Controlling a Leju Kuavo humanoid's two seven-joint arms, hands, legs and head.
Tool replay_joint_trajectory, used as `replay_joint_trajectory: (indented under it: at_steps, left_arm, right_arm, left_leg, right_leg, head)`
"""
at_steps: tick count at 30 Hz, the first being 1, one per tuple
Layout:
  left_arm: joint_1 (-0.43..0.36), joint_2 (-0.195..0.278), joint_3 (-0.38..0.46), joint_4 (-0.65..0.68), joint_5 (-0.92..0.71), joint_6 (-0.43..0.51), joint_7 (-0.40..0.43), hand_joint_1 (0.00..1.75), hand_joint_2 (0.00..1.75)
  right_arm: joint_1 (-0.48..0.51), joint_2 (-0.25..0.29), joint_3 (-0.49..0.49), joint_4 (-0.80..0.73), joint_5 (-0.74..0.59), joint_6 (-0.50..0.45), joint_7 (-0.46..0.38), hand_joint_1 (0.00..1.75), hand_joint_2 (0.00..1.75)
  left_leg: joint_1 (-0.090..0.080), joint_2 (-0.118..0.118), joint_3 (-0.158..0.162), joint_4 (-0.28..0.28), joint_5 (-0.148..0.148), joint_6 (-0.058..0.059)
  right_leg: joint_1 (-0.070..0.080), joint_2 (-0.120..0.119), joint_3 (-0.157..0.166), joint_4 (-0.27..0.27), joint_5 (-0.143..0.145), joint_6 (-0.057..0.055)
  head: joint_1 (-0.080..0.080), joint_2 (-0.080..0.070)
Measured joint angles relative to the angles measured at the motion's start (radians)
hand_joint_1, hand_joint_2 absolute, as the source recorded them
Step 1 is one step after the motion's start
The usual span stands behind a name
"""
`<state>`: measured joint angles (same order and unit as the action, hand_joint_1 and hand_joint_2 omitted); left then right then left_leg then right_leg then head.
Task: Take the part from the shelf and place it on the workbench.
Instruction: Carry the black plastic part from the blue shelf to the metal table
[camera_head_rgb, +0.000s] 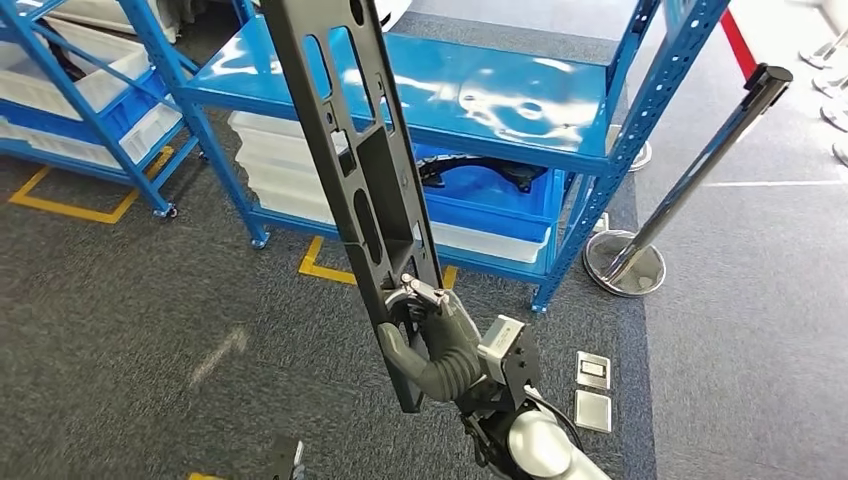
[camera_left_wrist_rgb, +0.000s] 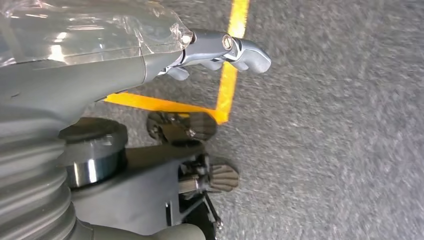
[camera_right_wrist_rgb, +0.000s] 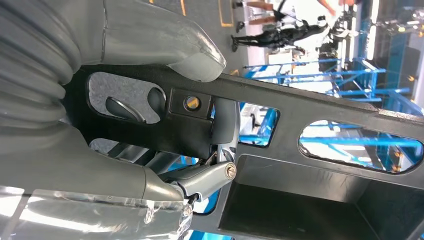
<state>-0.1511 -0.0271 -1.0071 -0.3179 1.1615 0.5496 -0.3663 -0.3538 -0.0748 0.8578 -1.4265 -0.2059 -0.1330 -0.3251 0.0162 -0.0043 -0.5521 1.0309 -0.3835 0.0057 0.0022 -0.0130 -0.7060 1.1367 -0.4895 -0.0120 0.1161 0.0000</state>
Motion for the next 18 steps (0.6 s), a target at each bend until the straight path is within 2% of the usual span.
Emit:
replay_joint_trajectory:
  at_steps: [2, 3, 4, 5, 6, 8, 10, 12, 13, 15, 17, 18]
  left_arm:
    - [0.000, 0.000, 0.000, 0.001, -0.005, -0.003, 0.006, 0.00, 1.75]
    - [0.000, 0.000, 0.000, 0.002, -0.006, -0.004, 0.008, 0.00, 1.75]
    - [0.000, 0.000, -0.001, 0.003, -0.007, -0.005, 0.010, 0.00, 1.75]
    - [0.000, 0.000, -0.001, 0.004, -0.008, -0.006, 0.012, 0.00, 1.75]
    - [0.000, 0.000, -0.001, 0.005, -0.008, -0.006, 0.014, 0.00, 1.75]
    - [-0.001, -0.001, -0.001, 0.005, -0.009, -0.008, 0.016, 0.00, 1.75]
    - [-0.003, -0.002, -0.001, 0.006, -0.009, -0.011, 0.017, 0.00, 1.75]
    - [-0.002, -0.002, -0.002, 0.006, -0.011, -0.013, 0.018, 0.00, 1.75]
    - [0.000, -0.001, -0.002, 0.006, -0.011, -0.014, 0.018, 0.00, 1.75]
    - [0.001, 0.000, -0.002, 0.007, -0.013, -0.015, 0.019, 0.00, 1.75]
    - [0.000, 0.000, -0.002, 0.007, -0.015, -0.016, 0.019, 0.00, 1.75]
    - [0.001, 0.000, -0.002, 0.008, -0.017, -0.017, 0.019, 0.00, 1.75]
  right_arm:
    - [0.001, -0.001, 0.000, 0.001, 0.002, 0.000, 0.002, 1.75, 1.75]
    - [0.002, -0.002, 0.000, 0.003, 0.003, 0.000, 0.003, 1.75, 1.75]
    - [0.002, -0.002, 0.000, 0.004, 0.003, 0.000, 0.003, 1.75, 1.75]
    - [0.002, -0.002, 0.000, 0.005, 0.003, 0.000, 0.004, 1.75, 1.75]
    - [0.002, -0.003, 0.000, 0.005, 0.003, 0.000, 0.004, 1.75, 1.75]
    - [0.002, -0.003, 0.000, 0.006, 0.003, 0.000, 0.004, 1.75, 1.75]
    - [0.002, -0.003, 0.000, 0.007, 0.003, 0.000, 0.004, 1.75, 1.75]
    - [0.001, -0.002, -0.001, 0.008, 0.004, 0.000, 0.005, 1.75, 1.75]
    - [0.000, 0.000, -0.001, 0.008, 0.004, 0.000, 0.006, 1.75, 1.75]
    - [-0.002, 0.003, -0.001, 0.008, 0.004, 0.000, 0.006, 1.75, 1.75]
    - [0.000, 0.004, -0.001, 0.008, 0.005, -0.001, 0.009, 1.75, 1.75]
    - [0.002, 0.003, -0.001, 0.008, 0.005, -0.002, 0.011, 1.75, 1.75]
  left_leg:
    - [-0.001, -0.012, -0.018, 0.001, 0.013, 0.004]
    - [-0.001, -0.019, -0.024, 0.001, 0.019, 0.004]
    - [-0.002, -0.027, -0.028, 0.002, 0.023, 0.003]
    - [-0.002, -0.036, -0.031, 0.003, 0.027, 0.002]
    - [-0.003, -0.045, -0.032, 0.004, 0.029, 0.000]
    - [-0.002, -0.065, -0.036, 0.004, 0.034, -0.006]
    - [0.007, -0.085, -0.046, 0.003, 0.041, -0.019]
    - [0.014, -0.105, -0.052, -0.002, 0.049, -0.034]
    - [0.012, -0.101, -0.055, 0.001, 0.046, -0.039]
    - [0.008, -0.061, -0.083, 0.056, 0.011, -0.049]
    - [0.010, -0.018, -0.139, 0.176, -0.048, -0.058]
    - [0.012, -0.010, -0.165, 0.232, -0.067, -0.063]
  right_leg:
    - [-0.001, 0.006, -0.043, 0.126, -0.074, 0.005]
    - [-0.001, 0.006, -0.056, 0.172, -0.093, 0.005]
    - [-0.001, 0.007, -0.052, 0.186, -0.095, 0.003]
    - [0.000, 0.010, -0.031, 0.164, -0.079, -0.001]
    - [0.000, 0.016, 0.002, 0.113, -0.052, -0.006]
    - [0.001, 0.064, 0.075, -0.017, -0.001, -0.026]
    - [0.005, 0.099, 0.105, -0.082, 0.016, -0.038]
    - [0.007, 0.080, 0.113, -0.102, 0.021, -0.042]
    - [0.004, 0.065, 0.121, -0.118, 0.022, -0.044]
    - [-0.003, 0.033, 0.136, -0.151, 0.025, -0.048]
    - [-0.001, 0.004, 0.137, -0.153, 0.026, -0.052]
    - [0.000, -0.009, 0.135, -0.150, 0.024, -0.053]
  head:
    - [0.011, 0.000]
    - [0.016, 0.000]
    - [0.019, 0.000]
    - [0.023, 0.000]
    - [0.027, 0.000]
    - [0.026, 0.000]
    - [0.023, 0.000]
    - [0.030, 0.000]
    - [0.033, 0.000]
    - [0.024, 0.000]
    - [0.009, 0.000]
    - [0.004, 0.000]
